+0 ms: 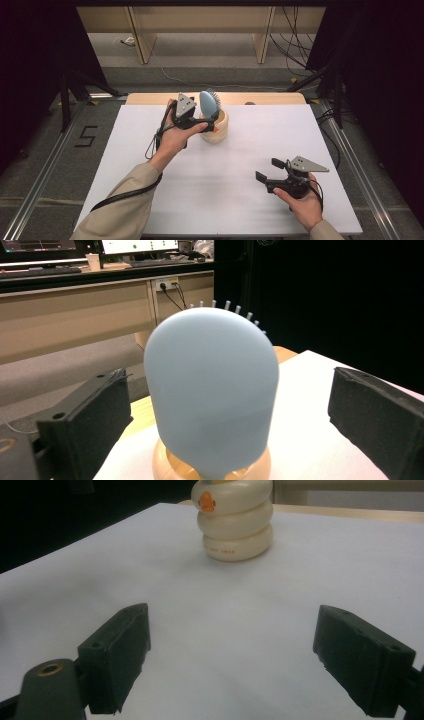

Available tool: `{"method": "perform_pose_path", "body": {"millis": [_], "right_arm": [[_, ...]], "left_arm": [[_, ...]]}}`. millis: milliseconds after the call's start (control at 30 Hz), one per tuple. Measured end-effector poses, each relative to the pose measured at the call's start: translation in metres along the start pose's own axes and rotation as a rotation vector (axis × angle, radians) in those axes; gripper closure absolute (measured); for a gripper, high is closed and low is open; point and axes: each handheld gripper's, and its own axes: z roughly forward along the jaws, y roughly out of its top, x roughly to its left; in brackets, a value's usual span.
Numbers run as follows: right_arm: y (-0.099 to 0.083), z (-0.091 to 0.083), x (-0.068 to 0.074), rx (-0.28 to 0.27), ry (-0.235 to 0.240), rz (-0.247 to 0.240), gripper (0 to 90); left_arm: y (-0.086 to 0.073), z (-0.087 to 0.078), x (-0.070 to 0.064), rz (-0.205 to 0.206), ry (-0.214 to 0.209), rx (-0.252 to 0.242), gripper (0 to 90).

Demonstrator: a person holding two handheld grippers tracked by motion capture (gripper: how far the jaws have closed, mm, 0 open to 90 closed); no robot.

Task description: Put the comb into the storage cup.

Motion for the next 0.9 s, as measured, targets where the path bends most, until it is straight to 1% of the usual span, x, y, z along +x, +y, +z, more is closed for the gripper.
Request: {"method": "perform_pose_path", "body": {"millis": [133,233,533,700,867,900], "right_arm": [[0.0,0.0,0.0,-0.001,0.0,0.001,16.3],[0.0,0.0,0.0,-0.002,0.0,0.0,16.3],[0.0,0.0,0.0,-0.001,0.0,0.0,16.3],[0.0,0.0,0.0,-0.004,-0.003,0.0,16.3],[0.001,0.0,0.0,-0.004,-0.002,-0.002,16.3],[0.001,0.0,0.0,-0.004,-0.002,-0.003,16.3]], "left_arm": [[-0.001,-0.006,0.0,0.006,-0.012,0.011,0.8],[-0.002,-0.009,-0.001,0.013,-0.011,0.022,0.4],[-0.006,-0.019,0.001,0.025,-0.015,0.029,0.1],[-0.008,-0.024,0.002,0.024,-0.02,0.032,0.0],[-0.01,-0.029,0.005,0.015,-0.023,0.04,0.0],[-0.011,-0.031,0.005,0.019,-0.024,0.043,0.0]]}}
